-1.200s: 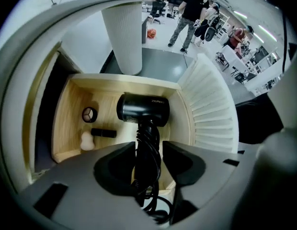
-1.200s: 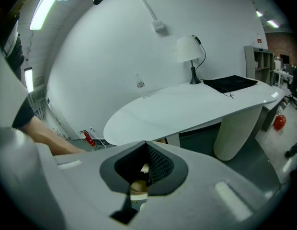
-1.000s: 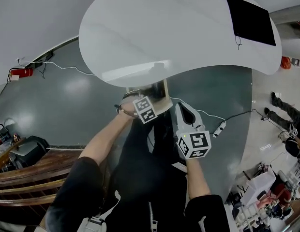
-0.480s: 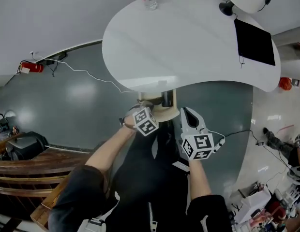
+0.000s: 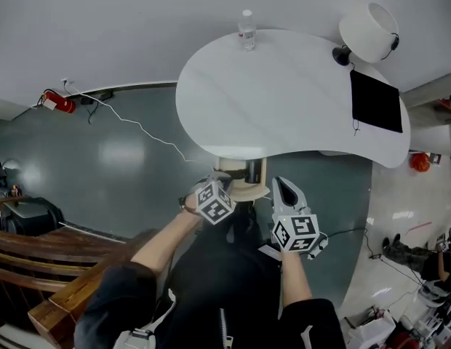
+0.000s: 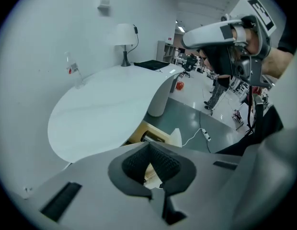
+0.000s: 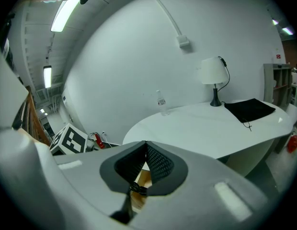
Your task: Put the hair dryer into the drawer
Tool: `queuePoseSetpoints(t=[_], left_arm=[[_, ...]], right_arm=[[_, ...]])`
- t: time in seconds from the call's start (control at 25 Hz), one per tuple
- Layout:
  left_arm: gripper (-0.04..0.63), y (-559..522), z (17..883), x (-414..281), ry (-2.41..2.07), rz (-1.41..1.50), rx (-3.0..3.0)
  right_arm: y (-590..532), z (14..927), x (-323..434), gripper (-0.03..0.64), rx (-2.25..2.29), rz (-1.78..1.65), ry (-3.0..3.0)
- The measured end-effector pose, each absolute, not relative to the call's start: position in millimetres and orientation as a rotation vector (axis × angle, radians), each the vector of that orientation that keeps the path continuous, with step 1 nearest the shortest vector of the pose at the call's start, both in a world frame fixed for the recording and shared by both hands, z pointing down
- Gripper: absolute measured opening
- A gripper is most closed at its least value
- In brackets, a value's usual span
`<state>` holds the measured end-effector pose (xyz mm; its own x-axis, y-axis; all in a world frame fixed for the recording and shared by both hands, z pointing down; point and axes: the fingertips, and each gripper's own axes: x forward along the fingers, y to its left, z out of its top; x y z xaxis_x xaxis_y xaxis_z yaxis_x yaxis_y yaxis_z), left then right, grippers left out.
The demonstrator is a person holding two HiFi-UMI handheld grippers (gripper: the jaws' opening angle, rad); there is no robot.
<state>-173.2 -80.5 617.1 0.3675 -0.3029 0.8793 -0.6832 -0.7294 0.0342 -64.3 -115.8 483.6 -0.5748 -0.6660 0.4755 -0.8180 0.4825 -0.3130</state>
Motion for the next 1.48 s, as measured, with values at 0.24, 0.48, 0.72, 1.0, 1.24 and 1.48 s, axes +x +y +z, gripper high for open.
queuePoseSetpoints(t=[0.24, 0.48, 0.72, 1.0, 1.24, 1.48], left_arm=[[0.014, -85.5, 584.3, -170.7, -0.930, 1.198, 2.256], [0.014, -85.8, 551.5, -168.1, -0.979, 1.062, 2.269], [0.014, -76.7, 540.5, -169.4, -1.010, 1.035, 2.268], [0.014, -68.1, 535.4, -173.4, -1.039, 1.003, 2.247], [0.014, -66.9, 536.1, -180.8, -1.064, 0.989, 2.233], [0.014, -69.9, 537.9, -183.5, -1.068, 0.996, 2.223]], right_arm=[[-119.8, 465.3, -63.7, 0.003, 1.256, 0.717, -2.468], [-125.2, 448.3, -69.1, 0.003, 1.253, 0.666, -2.509], [-121.6, 439.0, -76.0, 0.003, 1.219, 0.642, -2.536], [-115.7, 435.0, -81.3, 0.003, 1.173, 0.634, -2.551], [-124.3, 430.7, -72.7, 0.003, 1.192, 0.624, -2.551], [-129.1, 428.0, -67.0, 0.003, 1.205, 0.626, -2.548]])
